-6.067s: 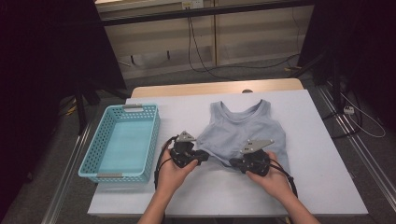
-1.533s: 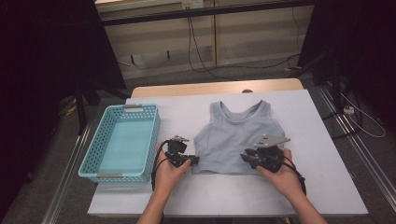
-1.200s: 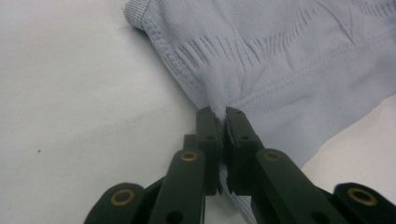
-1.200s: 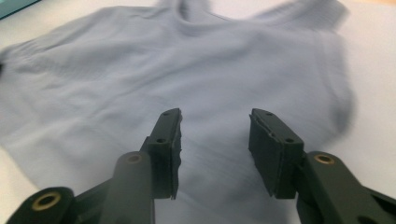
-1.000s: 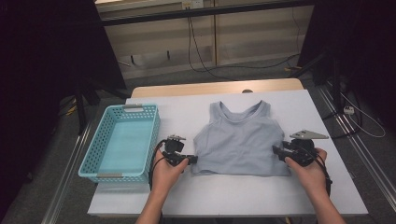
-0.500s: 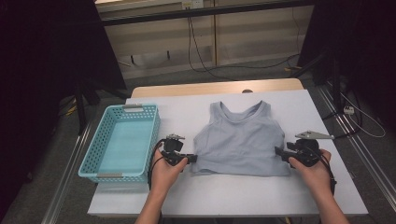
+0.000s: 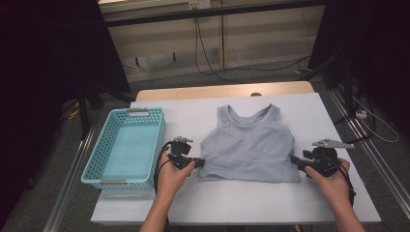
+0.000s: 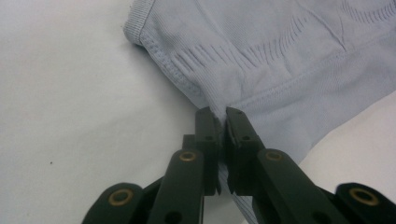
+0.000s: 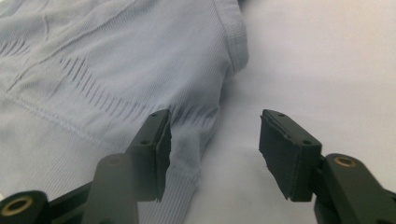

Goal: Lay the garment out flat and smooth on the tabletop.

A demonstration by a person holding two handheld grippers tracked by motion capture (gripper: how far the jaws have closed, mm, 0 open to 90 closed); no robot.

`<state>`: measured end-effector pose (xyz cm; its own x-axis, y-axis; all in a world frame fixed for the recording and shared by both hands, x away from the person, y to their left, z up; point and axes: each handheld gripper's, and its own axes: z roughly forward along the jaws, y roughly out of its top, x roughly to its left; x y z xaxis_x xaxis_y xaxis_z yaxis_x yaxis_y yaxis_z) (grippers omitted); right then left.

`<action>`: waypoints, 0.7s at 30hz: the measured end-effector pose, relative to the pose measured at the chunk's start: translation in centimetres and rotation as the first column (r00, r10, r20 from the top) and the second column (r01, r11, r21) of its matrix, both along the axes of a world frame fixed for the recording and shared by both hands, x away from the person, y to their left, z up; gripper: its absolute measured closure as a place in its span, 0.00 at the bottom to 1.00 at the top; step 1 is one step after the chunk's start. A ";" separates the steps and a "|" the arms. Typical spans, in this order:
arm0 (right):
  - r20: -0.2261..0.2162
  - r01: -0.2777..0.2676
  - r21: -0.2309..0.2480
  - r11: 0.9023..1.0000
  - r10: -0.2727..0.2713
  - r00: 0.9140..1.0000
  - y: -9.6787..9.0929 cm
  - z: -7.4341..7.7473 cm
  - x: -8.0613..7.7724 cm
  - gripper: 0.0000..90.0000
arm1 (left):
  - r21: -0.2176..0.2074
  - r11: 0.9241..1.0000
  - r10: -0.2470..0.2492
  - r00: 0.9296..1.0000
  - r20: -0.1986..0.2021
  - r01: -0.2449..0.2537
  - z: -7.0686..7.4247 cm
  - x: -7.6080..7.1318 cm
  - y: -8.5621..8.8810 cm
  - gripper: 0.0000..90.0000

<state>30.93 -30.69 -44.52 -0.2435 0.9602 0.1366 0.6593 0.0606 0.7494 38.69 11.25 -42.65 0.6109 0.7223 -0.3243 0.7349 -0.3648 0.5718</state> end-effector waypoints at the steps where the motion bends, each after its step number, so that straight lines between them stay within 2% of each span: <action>1: -0.004 -0.006 -0.002 1.000 0.006 1.000 0.0 -0.1 0.0 0.53 | 0.000 1.000 -0.001 1.000 -0.002 0.001 0.0 0.1 0.0 0.93; 4: -0.025 -0.009 0.000 1.000 0.009 1.000 -0.2 -0.4 -0.3 0.57 | 0.001 1.000 -0.003 1.000 -0.001 0.003 0.0 0.2 -0.1 0.92; 7: -0.041 -0.021 0.009 1.000 0.022 0.999 -0.3 -0.7 -0.4 0.60 | -0.004 1.000 0.002 1.000 0.012 -0.002 0.2 0.3 0.0 0.86; 8: -0.048 -0.023 0.007 1.000 0.023 0.999 -0.3 -0.9 -0.4 0.62 | -0.011 1.000 0.012 1.000 0.015 -0.012 0.2 0.3 -0.1 0.83; 11: -0.040 -0.036 0.007 0.999 0.036 0.999 -0.2 -1.1 -0.3 0.69 | -0.003 0.999 0.039 0.998 0.047 -0.039 0.1 0.5 -0.2 0.59; 12: -0.045 -0.044 0.015 0.999 0.045 0.998 -0.2 -1.1 -0.3 0.77 | 0.000 0.999 0.038 0.998 0.054 -0.038 0.0 0.6 -0.2 0.56; 14: -0.052 -0.066 0.065 0.996 0.070 0.996 0.0 -1.3 -0.4 0.90 | -0.005 0.999 0.050 0.997 0.055 -0.050 -0.2 0.8 -0.2 0.51; 16: -0.041 -0.070 0.058 0.996 0.073 0.997 0.2 -1.3 -0.5 0.94 | 0.005 0.998 0.060 0.996 0.067 -0.061 -0.4 1.1 -0.2 0.44; 18: -0.046 -0.047 0.090 0.995 0.051 0.998 0.2 -1.4 -0.6 0.97 | 0.011 0.998 0.057 0.996 0.071 -0.058 -0.6 1.3 -0.1 0.41; 21: -0.050 -0.038 0.108 0.993 0.043 0.998 -0.1 -1.0 -0.8 0.98 | 0.005 0.996 0.085 0.992 0.095 -0.085 -0.6 1.7 0.1 0.36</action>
<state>30.16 -30.80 -45.57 -0.2720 0.9290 0.2511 0.6960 0.0097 0.7180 40.38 11.36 -43.26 0.5748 0.7756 -0.2610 0.7062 -0.3090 0.6371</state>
